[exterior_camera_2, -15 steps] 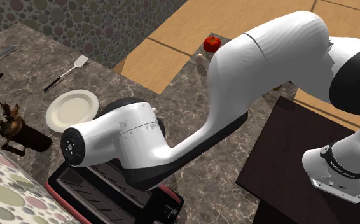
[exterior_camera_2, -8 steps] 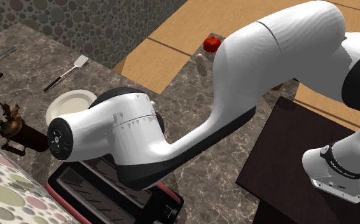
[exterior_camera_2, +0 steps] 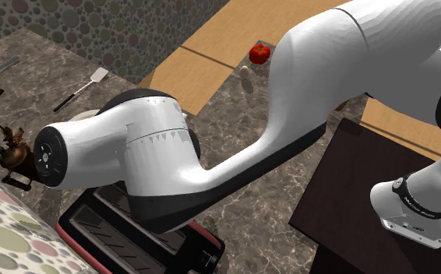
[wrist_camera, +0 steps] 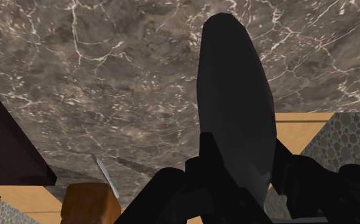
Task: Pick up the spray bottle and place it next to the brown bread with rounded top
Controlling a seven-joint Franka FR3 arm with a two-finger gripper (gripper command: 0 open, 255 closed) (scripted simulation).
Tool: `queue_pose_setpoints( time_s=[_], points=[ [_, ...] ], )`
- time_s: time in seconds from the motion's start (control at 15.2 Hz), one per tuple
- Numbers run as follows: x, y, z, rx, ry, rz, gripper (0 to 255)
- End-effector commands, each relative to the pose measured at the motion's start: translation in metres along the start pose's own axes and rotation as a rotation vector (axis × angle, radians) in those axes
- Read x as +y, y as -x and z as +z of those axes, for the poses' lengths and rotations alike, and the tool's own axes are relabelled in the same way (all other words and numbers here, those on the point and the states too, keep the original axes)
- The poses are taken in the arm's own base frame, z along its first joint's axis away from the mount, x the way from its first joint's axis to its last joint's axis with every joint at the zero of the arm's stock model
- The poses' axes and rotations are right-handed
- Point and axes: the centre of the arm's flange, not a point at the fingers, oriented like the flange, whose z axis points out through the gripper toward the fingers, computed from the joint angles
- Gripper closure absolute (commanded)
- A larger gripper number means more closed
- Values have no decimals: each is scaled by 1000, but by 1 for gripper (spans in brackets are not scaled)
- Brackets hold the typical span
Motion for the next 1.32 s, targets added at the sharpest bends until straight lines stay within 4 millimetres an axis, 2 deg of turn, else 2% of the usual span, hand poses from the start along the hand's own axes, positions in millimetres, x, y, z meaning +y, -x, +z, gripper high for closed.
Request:
queue_pose_setpoints(
  time_s=[0.0, 1.25],
  points=[
    [0, -6, -9, 0, 0, 0, 255],
    [0, -58, -95, 0, 0, 0, 255]
  ],
)
